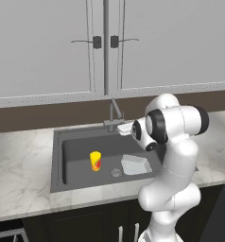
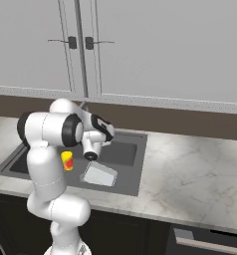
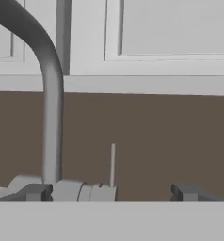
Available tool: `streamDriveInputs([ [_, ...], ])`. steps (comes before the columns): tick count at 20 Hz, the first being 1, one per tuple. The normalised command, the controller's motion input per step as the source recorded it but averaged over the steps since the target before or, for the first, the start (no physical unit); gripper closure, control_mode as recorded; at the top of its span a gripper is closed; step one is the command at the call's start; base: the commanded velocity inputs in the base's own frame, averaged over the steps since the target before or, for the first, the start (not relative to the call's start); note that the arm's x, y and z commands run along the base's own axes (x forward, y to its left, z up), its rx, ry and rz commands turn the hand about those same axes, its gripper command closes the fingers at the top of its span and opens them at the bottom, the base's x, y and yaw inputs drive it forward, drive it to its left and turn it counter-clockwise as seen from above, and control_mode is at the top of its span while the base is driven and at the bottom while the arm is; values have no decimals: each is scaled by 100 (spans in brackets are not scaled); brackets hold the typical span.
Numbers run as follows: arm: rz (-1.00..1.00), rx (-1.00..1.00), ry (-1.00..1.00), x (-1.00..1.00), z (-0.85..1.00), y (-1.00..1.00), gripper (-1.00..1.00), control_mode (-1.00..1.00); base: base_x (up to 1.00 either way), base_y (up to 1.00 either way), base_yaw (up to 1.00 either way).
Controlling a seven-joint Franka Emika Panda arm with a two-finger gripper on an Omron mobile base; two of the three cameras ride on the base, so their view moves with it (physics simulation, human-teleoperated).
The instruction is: Pick the cup and tupperware and place them in the sink. Then turn on the water.
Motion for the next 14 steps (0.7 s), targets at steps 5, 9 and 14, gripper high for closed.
streamDriveInputs([
  [5,0,0,0,9,-7,0,-100,-100,0,0,0],
  [9,0,0,0,9,0,0,-100,-100,0,0,0],
  [14,0,0,0,10,0,0,-100,-100,0,0,0],
])
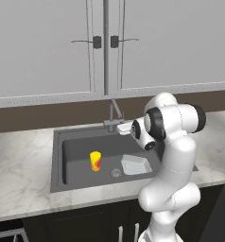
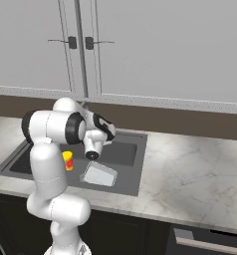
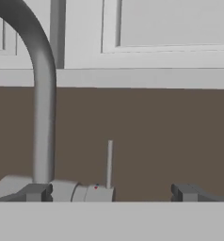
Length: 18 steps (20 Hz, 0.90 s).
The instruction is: Pick the cup and tupperware and place them in the sink. Then turn on the water.
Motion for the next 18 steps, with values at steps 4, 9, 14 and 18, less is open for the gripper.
streamDriveInputs([
  [4,0,0,0,17,0,5,-100,-100,0,0,0],
  [9,0,0,0,16,0,9,-100,-100,0,0,0],
  [14,0,0,0,14,0,4,-100,-100,0,0,0],
  [18,-1,0,0,9,0,0,-100,-100,0,0,0],
])
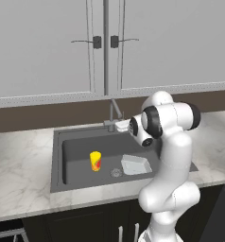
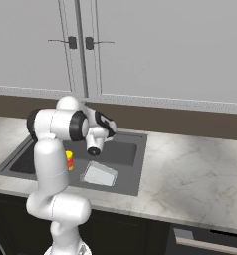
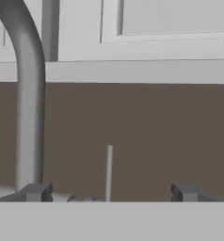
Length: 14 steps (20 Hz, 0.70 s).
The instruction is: Pick the cup and tupperware and place them in the sink. Then turn on the water.
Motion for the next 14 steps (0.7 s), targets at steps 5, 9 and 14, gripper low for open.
streamDriveInputs([
  [5,-3,0,0,7,0,1,-100,-100,0,0,0],
  [9,-3,0,0,7,0,4,-100,-100,0,0,0],
  [14,-2,0,0,3,0,10,-100,-100,0,0,0],
])
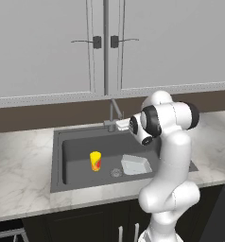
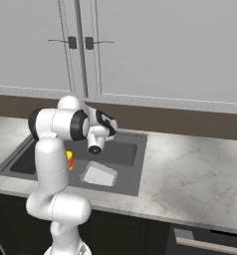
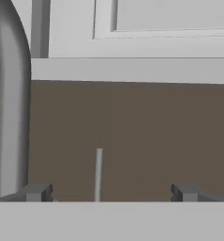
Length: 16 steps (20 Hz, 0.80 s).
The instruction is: Pick the cup and tupperware and place them in the sink. Then turn on the water.
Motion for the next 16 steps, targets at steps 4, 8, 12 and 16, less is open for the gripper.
streamDriveInputs([
  [4,0,0,0,2,0,11,-100,-100,0,0,0],
  [8,-1,0,0,8,0,14,-100,-100,0,0,0],
  [12,-2,0,0,14,0,10,-100,-100,0,0,0],
  [16,-4,0,0,6,0,6,-100,-100,0,0,0],
])
